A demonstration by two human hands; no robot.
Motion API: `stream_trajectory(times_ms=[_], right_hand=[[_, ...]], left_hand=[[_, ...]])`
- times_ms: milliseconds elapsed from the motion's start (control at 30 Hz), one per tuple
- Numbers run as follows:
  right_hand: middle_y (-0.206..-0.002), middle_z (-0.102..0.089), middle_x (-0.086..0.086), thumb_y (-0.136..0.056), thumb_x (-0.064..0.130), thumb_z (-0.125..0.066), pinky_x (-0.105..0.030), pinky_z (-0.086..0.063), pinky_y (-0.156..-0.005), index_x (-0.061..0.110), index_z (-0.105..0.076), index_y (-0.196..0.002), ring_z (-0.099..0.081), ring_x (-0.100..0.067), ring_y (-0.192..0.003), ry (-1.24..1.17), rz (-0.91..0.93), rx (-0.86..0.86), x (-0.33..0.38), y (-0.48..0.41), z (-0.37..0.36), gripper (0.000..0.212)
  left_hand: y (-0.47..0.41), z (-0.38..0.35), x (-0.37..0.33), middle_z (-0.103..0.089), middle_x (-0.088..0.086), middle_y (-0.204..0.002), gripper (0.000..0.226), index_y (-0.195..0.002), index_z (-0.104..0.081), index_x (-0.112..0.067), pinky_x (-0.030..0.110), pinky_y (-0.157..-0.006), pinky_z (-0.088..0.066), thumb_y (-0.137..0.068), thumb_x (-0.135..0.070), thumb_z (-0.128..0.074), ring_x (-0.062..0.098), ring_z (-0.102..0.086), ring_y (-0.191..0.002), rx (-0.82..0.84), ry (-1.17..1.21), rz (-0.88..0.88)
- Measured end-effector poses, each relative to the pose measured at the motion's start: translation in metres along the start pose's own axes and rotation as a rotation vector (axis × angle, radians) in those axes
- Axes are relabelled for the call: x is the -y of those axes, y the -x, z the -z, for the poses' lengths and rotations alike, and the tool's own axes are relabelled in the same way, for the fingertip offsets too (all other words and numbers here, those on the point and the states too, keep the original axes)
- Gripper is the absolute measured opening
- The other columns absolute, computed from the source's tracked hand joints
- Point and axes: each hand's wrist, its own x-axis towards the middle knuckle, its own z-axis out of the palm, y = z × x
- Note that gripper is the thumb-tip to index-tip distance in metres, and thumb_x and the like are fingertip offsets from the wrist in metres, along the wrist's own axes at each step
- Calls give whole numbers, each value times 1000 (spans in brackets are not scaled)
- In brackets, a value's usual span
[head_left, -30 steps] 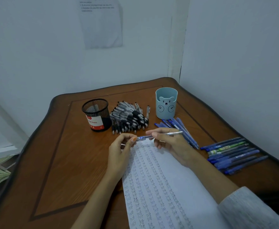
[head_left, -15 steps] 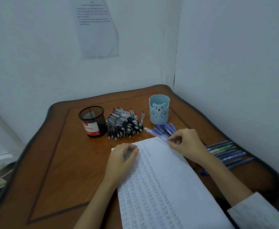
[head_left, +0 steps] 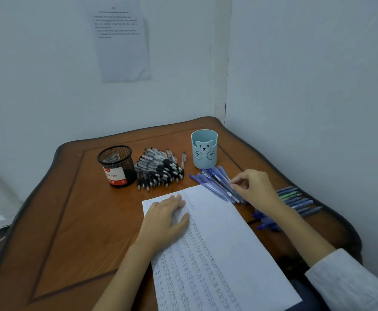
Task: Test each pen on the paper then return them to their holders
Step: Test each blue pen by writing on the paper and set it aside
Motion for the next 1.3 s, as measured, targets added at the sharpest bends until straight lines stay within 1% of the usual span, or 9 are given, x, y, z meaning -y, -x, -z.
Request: stream_trajectory(times_ms=[300, 500, 700, 900, 1033, 1100, 1167, 1233, 1300], right_hand=[[-113, -63, -3, -93, 13, -62, -36, -46, -97, 21, -71, -112, -55, -17, -103, 354, -44, 262, -27, 1, 48, 23], [-118, -58, 2, -98, 22, -53, -37, -34, -96, 27, -67, -119, -40, -18, -112, 579, 45, 351, -27, 11, 46, 25], [-113, -59, 5, -96, 24, -56, -39, -34, -100, 29, -59, -99, -40, -14, -110, 489, 45, 390, -27, 13, 49, 7], [-90, -56, 11, -93, 13, -59, -42, -47, -91, 34, -50, -88, -53, -10, -88, 131, 153, 284, -7, 20, 43, 23], [-103, -58, 8, -98, 12, -52, -19, -46, -70, 28, -53, -121, -53, -6, -88, -89, 274, 232, 21, 20, 26, 28], [-132, -50, 8, -101, 16, -46, -14, -45, -83, 28, -43, -136, -46, -2, -116, -89, 277, 244, 32, 18, 15, 37], [-150, -37, 4, -102, 16, -41, -32, -46, -102, 38, -35, -138, -31, -12, -139, -112, 277, 290, 38, 17, 2, 42], [-157, -27, 2, -104, 16, -36, -44, -31, -115, 53, -27, -131, -15, -17, -147, -187, 251, 342, 45, 16, -6, 47], [-155, -26, 8, -105, 14, -33, -42, -16, -120, 57, -28, -125, -7, -4, -143, -221, 235, 350, 49, 17, -11, 47]], left_hand=[[7, -2, -5, -18, -8, -158, 82, -148, -30, -22, 29, -116, -12, -82, -69, -17, 6, -11, -145, 116, -31, 17], [8, -3, -6, -17, -7, -158, 58, -148, -30, -21, 30, -116, -11, -98, -50, -35, 7, -10, -146, 107, -43, 10], [6, -2, -8, -17, -8, -158, 55, -148, -30, -23, 32, -117, -12, -99, -47, -36, 8, -10, -146, 112, -50, 29], [5, -3, -6, -18, -8, -158, 55, -148, -30, -23, 33, -118, -13, -98, -48, -36, 8, -11, -145, 107, -41, 27], [6, -2, -6, -18, -8, -158, 55, -147, -30, -25, 33, -118, -14, -98, -48, -36, 7, -11, -145, 102, -34, 27], [5, -1, -5, -19, -9, -157, 54, -147, -31, -25, 32, -118, -13, -98, -49, -37, 7, -12, -145, 102, -27, 29], [5, -1, -5, -20, -9, -157, 54, -146, -32, -26, 31, -117, -14, -98, -49, -37, 6, -13, -145, 100, -22, 27], [5, -1, -4, -21, -10, -156, 53, -145, -33, -27, 32, -117, -14, -97, -50, -38, 6, -14, -144, 98, -13, 25], [5, -1, -1, -22, -10, -156, 54, -144, -34, -28, 33, -117, -14, -97, -52, -38, 5, -14, -144, 102, 0, 24]])
